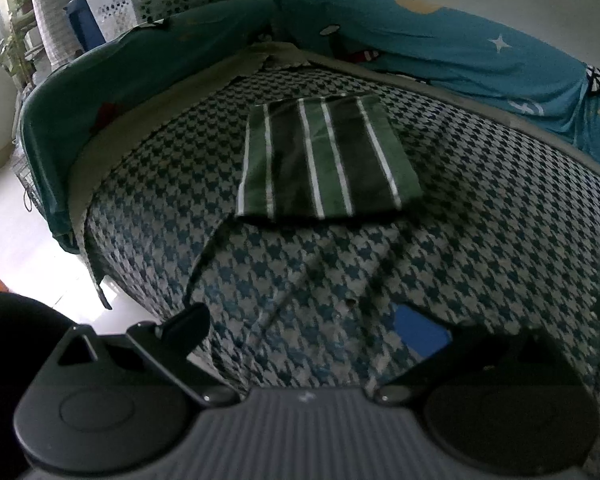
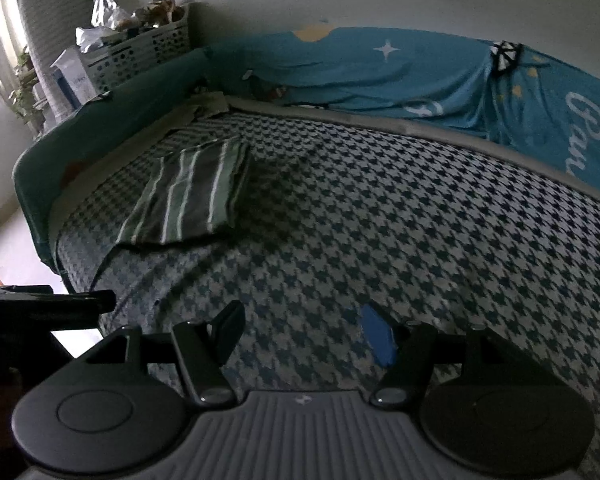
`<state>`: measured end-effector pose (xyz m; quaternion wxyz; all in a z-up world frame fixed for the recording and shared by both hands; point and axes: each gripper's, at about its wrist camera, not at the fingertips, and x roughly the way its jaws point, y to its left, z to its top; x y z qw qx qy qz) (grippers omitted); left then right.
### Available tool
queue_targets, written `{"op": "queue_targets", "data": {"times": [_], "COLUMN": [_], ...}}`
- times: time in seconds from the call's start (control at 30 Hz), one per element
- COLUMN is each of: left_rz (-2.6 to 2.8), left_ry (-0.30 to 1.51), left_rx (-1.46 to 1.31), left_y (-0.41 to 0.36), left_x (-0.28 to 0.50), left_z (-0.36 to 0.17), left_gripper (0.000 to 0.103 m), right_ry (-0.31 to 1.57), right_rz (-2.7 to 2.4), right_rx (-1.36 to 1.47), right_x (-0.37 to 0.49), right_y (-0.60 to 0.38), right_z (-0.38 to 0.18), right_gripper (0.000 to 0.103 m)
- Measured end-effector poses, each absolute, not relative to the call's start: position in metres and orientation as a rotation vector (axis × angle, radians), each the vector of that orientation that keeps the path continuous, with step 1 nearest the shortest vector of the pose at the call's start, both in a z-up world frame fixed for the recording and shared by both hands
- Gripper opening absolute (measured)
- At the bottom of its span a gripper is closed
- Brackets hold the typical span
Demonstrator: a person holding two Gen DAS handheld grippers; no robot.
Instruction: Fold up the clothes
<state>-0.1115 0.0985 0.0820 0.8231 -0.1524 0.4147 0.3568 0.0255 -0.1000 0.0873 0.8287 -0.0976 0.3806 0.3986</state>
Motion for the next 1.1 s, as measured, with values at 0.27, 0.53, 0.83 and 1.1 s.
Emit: {"op": "queue_targets", "data": {"times": [0.27,0.53,0.83,1.1], "left_rz": [0.729,0.673,0.579,0.448], "left_ry": [0.886,0.901,0.917,0.924], "left_rx": [-0.306,-0.275,-0.217,-0.160], "left_y": [0.084,0.066,0.033,-0.008], "left_x": [-0.106,-0.097,-0.076,-0.047], "left_z": [0.082,0.076,0.065,0.063], "left_gripper": [0.103,0.103,0.103,0.103], "right_ry": [0.824,0.839,0.847,0.864], "right_rz": [0.780,0.712,0.656,0.578], "right_rx": [-0.187,-0.138,-0.110,-0.054], "right_x": [0.033,0.044,0.053,0.068], "right_y": [-0.124,-0.147,-0.166,-0.191], "right_z": [0.084,0.084,0.082,0.079], "right_gripper": [0.065,0.065,0.065,0.066]}}
